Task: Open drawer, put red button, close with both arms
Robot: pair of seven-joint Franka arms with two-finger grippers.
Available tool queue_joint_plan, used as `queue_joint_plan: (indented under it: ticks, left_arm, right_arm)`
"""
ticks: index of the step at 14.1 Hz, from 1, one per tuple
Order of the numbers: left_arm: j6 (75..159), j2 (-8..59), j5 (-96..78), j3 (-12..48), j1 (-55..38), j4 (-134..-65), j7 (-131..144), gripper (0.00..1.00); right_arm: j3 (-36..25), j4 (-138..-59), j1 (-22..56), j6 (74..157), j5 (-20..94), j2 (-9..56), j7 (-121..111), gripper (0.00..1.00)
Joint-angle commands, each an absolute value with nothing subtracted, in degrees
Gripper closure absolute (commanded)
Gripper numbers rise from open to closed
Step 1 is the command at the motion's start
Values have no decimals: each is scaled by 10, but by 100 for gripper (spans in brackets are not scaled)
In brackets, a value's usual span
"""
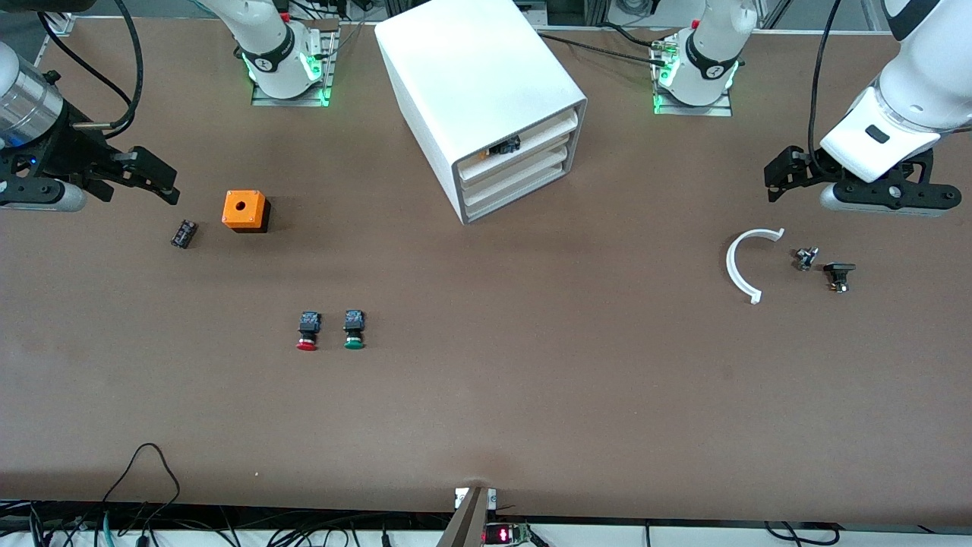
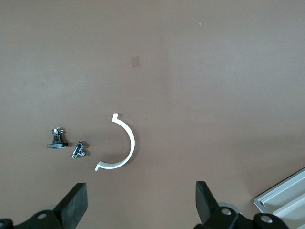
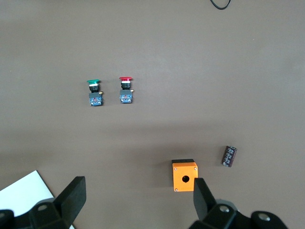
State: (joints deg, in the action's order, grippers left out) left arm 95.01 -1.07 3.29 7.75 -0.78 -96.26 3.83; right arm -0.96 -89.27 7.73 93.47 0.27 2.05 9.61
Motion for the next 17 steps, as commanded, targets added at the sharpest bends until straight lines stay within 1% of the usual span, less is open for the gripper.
queue_joint_plan:
  ticks: [1, 10, 15, 17]
  left_arm:
    - [947, -12, 27, 76, -8, -959, 27, 0]
    - [945, -12, 26, 76, -7, -959, 27, 0]
    - [913, -11, 15, 77, -8, -958, 25, 0]
    - [880, -11, -42, 76, -1, -958, 25, 0]
  right_arm:
    - [-11, -876, 81, 922, 6, 28, 91, 0]
    - [-12, -867, 81, 924, 5, 28, 92, 0]
    - [-11, -877, 81, 925, 5, 29, 97, 0]
    - [-11, -879, 80, 935, 5, 38, 97, 0]
